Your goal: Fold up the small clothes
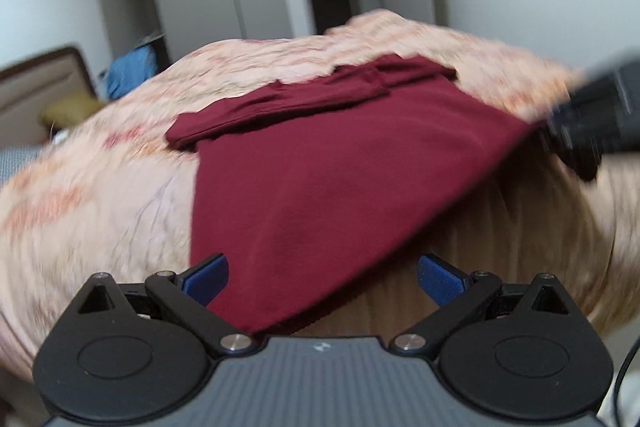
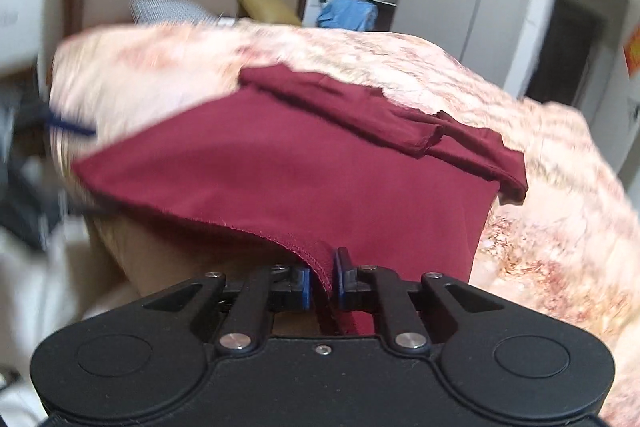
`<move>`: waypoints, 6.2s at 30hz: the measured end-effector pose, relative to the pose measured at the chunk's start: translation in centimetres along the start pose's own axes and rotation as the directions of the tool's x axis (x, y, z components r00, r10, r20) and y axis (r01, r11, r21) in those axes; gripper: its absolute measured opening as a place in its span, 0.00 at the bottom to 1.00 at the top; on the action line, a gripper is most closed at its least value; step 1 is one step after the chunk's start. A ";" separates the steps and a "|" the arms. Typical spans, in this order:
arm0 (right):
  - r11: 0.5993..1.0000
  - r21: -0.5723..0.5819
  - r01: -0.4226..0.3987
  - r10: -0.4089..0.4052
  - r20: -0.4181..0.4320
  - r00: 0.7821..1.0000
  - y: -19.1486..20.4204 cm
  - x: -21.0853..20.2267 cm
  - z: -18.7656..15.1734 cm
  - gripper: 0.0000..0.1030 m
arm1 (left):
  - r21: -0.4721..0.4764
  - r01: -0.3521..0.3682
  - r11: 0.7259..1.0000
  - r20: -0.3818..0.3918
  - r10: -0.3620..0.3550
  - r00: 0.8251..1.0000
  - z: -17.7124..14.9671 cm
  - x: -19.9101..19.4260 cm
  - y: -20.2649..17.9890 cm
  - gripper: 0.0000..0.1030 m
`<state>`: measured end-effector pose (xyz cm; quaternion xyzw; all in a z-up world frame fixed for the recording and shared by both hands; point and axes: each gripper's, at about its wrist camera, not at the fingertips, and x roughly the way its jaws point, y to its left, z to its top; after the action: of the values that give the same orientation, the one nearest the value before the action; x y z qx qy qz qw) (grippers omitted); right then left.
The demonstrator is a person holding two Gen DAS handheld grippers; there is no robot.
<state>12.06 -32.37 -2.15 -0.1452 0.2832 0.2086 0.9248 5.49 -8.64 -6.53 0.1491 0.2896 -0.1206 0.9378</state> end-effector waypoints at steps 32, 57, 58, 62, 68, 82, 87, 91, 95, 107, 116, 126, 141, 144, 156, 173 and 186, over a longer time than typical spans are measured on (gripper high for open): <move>0.989 0.147 -0.022 0.018 0.028 0.999 -1.5 -1.2 2.2 0.12 | 0.169 -0.228 0.959 0.045 0.224 0.974 -0.4 4.4 -2.2 0.52; 0.891 -0.414 0.186 -0.233 -0.065 0.970 4.6 1.0 -6.7 0.38 | 0.113 -0.162 0.980 0.120 0.148 0.982 1.6 -0.2 3.4 0.07; 0.884 -0.422 0.201 -0.247 -0.057 0.967 4.7 0.9 -6.8 0.21 | 0.120 -0.165 0.979 0.129 0.150 0.980 1.6 -0.5 3.4 0.06; 0.868 -0.416 0.271 -0.303 -0.011 0.953 4.6 -0.1 -7.0 0.04 | 0.128 -0.170 0.977 0.176 0.146 0.973 1.5 -1.8 3.0 0.05; 0.864 -0.338 0.374 -0.351 0.127 0.928 4.0 -4.0 -5.8 0.03 | 0.108 -0.177 0.978 0.234 0.148 0.961 1.8 -4.2 2.4 0.04; 0.994 -0.055 0.095 -0.091 0.074 0.993 0.8 -17.1 -3.7 0.03 | 0.094 -0.012 0.995 0.211 -0.008 0.978 1.1 -15.0 2.0 0.04; 0.998 0.006 0.059 -0.059 0.045 0.997 -0.2 -18.0 -3.3 0.03 | 0.132 0.017 0.991 0.165 -0.039 0.985 1.5 -15.6 1.4 0.04; 0.997 0.012 0.074 -0.074 0.055 0.996 -0.6 -17.4 -2.4 0.03 | 0.104 0.044 0.994 0.156 -0.060 0.986 3.7 -14.6 2.0 0.04; 0.994 -0.015 0.104 -0.101 0.137 0.985 -3.2 -15.7 0.1 0.03 | 0.032 0.123 0.992 0.137 -0.126 0.983 7.1 -12.9 4.5 0.05; 0.965 -0.210 0.157 -0.122 0.170 0.978 -12.2 0.5 12.6 0.04 | 0.263 0.047 0.964 0.058 -0.065 0.996 19.3 1.8 10.7 0.05; 0.977 -0.184 0.104 -0.111 -0.027 0.993 -16.1 15.5 16.3 0.04 | 0.122 0.160 0.980 -0.126 -0.145 0.981 20.2 17.7 15.9 0.05; 0.986 -0.155 0.057 -0.080 -0.146 0.986 -16.2 21.3 14.1 0.16 | -0.011 0.256 0.967 -0.185 -0.254 0.949 17.0 24.3 18.8 0.11; 0.998 0.067 -0.023 0.026 -0.039 0.999 -17.1 16.1 10.1 0.99 | -0.265 0.247 0.932 -0.073 -0.275 0.959 12.1 18.3 19.5 0.93; 1.000 0.021 0.005 -0.004 -0.061 0.998 -15.4 15.6 8.2 0.99 | -0.240 0.188 0.952 -0.083 -0.213 0.973 10.4 17.6 17.5 0.93; 0.897 0.274 0.346 -0.345 -0.052 0.937 -19.7 17.9 6.8 0.99 | -0.362 -0.168 0.917 -0.124 0.131 0.984 9.2 19.0 19.8 0.94; 0.907 0.273 0.320 -0.332 -0.003 0.943 -13.9 13.4 7.0 0.99 | -0.456 -0.129 0.880 -0.016 0.137 0.990 2.5 10.8 23.0 1.00; 0.968 0.070 -0.243 0.237 0.081 0.968 1.1 20.9 15.1 0.94 | -0.185 -0.167 0.968 0.036 0.176 0.984 0.7 11.1 17.9 1.00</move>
<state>34.26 -19.25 -2.53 -0.0655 0.2734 0.3126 0.9073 20.33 6.16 -8.63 0.0843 0.2607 -0.0160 0.9616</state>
